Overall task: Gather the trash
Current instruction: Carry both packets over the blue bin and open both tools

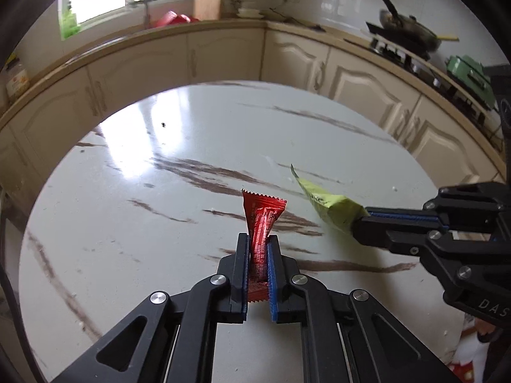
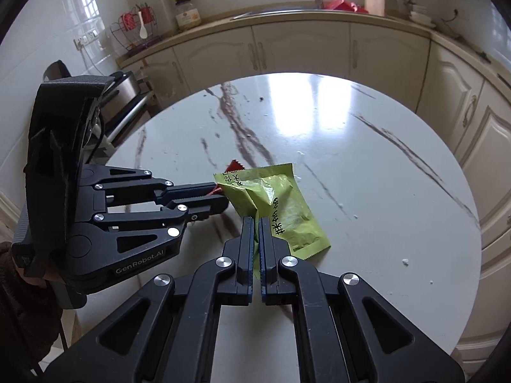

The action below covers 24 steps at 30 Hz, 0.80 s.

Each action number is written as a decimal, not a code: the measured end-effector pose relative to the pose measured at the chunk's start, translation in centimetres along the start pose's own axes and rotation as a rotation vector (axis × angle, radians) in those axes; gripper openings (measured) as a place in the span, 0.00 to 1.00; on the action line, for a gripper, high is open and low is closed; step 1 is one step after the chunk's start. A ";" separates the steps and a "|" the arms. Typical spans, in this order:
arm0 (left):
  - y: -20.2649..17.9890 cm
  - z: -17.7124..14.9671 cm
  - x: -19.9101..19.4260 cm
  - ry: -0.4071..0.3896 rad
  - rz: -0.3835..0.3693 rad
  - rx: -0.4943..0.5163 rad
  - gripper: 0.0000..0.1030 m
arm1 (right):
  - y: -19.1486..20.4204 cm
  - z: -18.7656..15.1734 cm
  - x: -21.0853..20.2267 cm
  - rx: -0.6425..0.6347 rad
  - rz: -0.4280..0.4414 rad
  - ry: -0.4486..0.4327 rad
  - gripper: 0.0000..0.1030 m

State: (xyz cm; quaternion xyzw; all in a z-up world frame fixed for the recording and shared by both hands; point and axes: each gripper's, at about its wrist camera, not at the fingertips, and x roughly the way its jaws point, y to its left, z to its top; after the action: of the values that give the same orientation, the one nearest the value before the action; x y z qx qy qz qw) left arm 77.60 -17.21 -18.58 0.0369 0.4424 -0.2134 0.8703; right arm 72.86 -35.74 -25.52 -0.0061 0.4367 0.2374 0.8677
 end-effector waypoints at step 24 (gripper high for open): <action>21.0 -29.4 -26.0 -0.111 0.259 -0.374 0.06 | 33.3 -0.6 4.9 -0.335 0.294 0.006 0.04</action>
State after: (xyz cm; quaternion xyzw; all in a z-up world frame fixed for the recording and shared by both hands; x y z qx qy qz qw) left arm 50.45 18.02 -18.61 -0.0803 0.4171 -0.0159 0.9052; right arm 60.99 -4.28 -23.09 -0.0872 0.3901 0.4306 0.8092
